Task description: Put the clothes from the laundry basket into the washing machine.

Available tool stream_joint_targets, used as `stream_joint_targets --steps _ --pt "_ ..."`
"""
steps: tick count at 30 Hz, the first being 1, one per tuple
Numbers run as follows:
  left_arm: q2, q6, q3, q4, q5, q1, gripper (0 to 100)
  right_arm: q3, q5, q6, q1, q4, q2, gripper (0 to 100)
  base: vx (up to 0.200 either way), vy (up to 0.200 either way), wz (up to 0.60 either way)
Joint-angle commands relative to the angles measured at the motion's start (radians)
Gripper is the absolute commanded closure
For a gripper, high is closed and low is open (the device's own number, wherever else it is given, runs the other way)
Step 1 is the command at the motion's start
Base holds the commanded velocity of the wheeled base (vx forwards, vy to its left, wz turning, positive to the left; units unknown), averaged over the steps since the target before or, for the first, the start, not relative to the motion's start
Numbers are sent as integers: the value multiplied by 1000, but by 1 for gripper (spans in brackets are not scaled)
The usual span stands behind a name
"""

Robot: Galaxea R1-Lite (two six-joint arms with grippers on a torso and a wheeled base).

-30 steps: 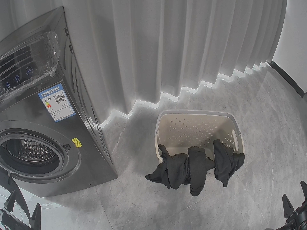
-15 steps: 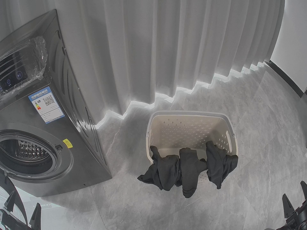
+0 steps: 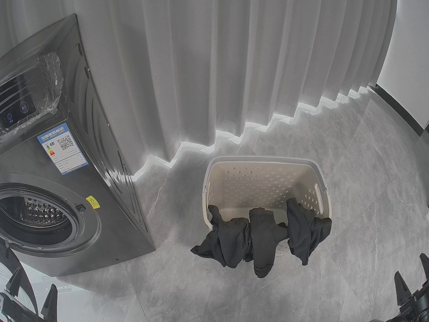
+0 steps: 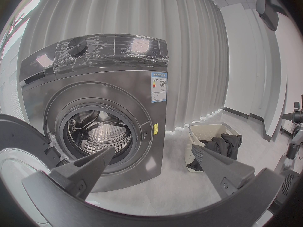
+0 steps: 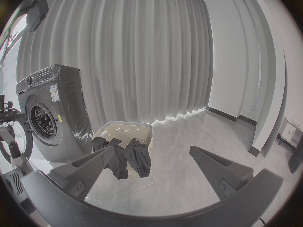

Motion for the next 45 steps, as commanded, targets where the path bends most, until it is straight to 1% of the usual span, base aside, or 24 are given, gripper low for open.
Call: stream_joint_targets --steps 1,2,14,18,19,20,21,23,24,25,26,27,28,29,30,31,32,33,35,38,41,42,43,45 --pt "-18 0 18 1 0 0 0 12 0 0 0 0 -7 0 0 -200 0" --pt "-18 0 18 0 0 0 0 12 0 0 0 0 -7 0 0 -200 0" --pt "-18 0 18 0 0 0 0 12 3 -9 -3 0 -7 0 0 0 0" --pt "-18 0 18 0 0 0 0 16 5 -19 -3 -14 -7 0 200 0 0" --pt "-18 0 18 0 0 0 0 18 6 -22 -3 -37 -7 0 200 0 0" --pt "-18 0 18 0 0 0 0 2 11 -29 -4 -61 -10 0 200 0 0" --pt "-18 0 16 0 0 0 0 -39 14 -29 -3 -89 -9 0 0 0 0" --pt "-18 0 18 0 -2 0 0 -153 14 -26 0 -84 16 0 0 0 0" --pt "-18 0 18 0 -2 0 0 -153 14 -26 0 -84 16 0 0 0 0" --pt "-18 2 18 1 -2 0 0 -194 36 -13 11 -25 94 0 0 0 0" --pt "-18 2 16 1 0 0 0 -196 66 15 26 11 143 0 0 0 0" --pt "-18 2 18 1 0 0 0 -189 103 63 48 32 189 0 0 0 0" --pt "-18 0 18 0 0 0 0 -182 131 115 66 41 226 0 0 0 0" --pt "-18 0 18 0 0 0 0 -179 135 124 69 41 232 0 0 0 0" --pt "-18 0 18 1 0 0 0 -162 175 214 102 41 306 0 0 -200 0" --pt "-18 0 18 1 0 0 0 -160 177 221 103 41 311 0 0 -200 0" --pt "-18 0 18 1 0 0 0 -162 195 244 122 40 363 0 0 -200 0" --pt "-18 0 18 1 0 0 0 -169 212 253 146 24 453 0 0 -200 0" --pt "-18 0 18 1 0 0 0 -179 212 254 158 -26 553 0 0 -200 0" --pt "-18 0 18 1 0 0 0 -182 213 251 157 -126 682 0 0 -200 0" --pt "-18 0 18 0 0 0 0 -188 215 242 163 -204 811 0 0 0 0" --pt "-18 0 18 0 0 0 0 -188 215 242 163 -204 811 0 0 0 0" --pt "-18 0 18 1 0 0 0 -197 215 233 172 -245 895 0 0 0 0" --pt "-18 -1 18 1 0 0 0 -208 215 227 194 -287 986 0 0 0 0"
